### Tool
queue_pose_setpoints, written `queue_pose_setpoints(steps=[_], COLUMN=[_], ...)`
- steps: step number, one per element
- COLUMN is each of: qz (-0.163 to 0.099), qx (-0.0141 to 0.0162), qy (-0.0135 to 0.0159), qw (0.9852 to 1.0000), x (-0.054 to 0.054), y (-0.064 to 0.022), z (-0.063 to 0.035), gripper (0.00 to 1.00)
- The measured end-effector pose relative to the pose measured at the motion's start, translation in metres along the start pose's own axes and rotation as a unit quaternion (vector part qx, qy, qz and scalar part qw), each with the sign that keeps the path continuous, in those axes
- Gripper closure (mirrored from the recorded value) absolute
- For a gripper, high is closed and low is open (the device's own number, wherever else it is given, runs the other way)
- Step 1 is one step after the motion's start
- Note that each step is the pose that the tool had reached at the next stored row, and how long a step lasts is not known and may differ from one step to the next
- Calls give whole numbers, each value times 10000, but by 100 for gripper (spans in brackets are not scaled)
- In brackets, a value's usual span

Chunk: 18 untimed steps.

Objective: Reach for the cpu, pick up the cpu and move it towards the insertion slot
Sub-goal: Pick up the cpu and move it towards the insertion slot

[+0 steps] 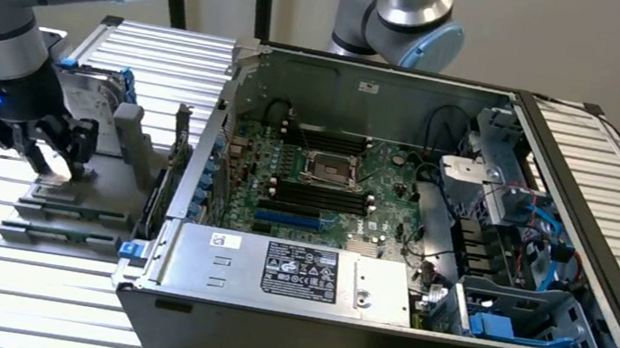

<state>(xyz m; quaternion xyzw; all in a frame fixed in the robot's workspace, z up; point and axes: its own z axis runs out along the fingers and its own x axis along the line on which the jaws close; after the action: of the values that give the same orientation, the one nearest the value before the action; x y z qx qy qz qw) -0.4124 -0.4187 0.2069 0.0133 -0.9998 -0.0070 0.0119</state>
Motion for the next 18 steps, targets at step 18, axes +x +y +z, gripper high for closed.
queue_pose_setpoints(steps=[18], qz=[0], qx=[-1], qy=[-1], qw=[10000], x=[-178], y=[-11], z=[-821], gripper=[45])
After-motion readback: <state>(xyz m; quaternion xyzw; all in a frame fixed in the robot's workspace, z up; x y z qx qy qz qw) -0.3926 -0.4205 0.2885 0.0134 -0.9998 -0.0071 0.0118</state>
